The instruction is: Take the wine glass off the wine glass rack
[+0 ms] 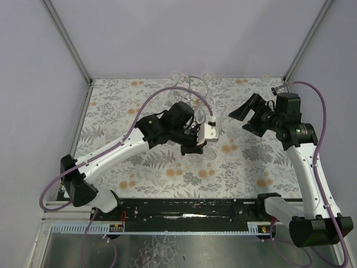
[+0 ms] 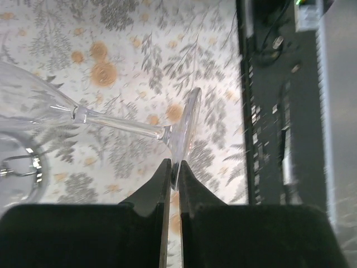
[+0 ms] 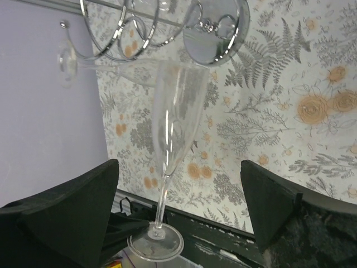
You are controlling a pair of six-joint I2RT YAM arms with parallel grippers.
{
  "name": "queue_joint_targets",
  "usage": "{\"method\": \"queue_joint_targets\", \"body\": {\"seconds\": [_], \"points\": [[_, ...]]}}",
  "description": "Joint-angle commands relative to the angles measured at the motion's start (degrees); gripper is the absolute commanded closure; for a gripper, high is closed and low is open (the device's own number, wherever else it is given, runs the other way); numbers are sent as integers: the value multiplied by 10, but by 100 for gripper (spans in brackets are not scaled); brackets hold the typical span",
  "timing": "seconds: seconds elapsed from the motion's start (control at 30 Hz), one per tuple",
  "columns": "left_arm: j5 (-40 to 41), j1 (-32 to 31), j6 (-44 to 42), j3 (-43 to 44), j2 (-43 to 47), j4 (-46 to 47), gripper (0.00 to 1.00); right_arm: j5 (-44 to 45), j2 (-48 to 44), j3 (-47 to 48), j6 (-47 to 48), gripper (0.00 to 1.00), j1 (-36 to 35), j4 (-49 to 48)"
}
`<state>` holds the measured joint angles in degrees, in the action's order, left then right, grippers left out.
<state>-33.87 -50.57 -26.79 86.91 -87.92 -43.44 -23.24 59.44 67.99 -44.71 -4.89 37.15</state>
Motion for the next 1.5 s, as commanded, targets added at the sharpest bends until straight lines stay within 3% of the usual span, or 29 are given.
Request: {"method": "queue_joint_targets", "body": {"seconds": [0.0,0.33,0.63,1.1,1.33,1.47], "points": [[124,-37,-185,-60,44,63,100,-29,18,33,37,4,0,30],[196,-106,-339,-186,80,157,100,-95,47,26,68,1,0,45],[218,-113,-423,-225,88,203,100,-71,55,-14,80,1,0,82],[220,-125,-512,-280,112,231,100,-74,68,-48,27,1,0,16],[221,-125,-516,-278,109,237,100,-93,84,-48,27,16,0,18],[224,-126,-516,-277,107,239,100,-97,82,-54,29,41,0,21]]}}
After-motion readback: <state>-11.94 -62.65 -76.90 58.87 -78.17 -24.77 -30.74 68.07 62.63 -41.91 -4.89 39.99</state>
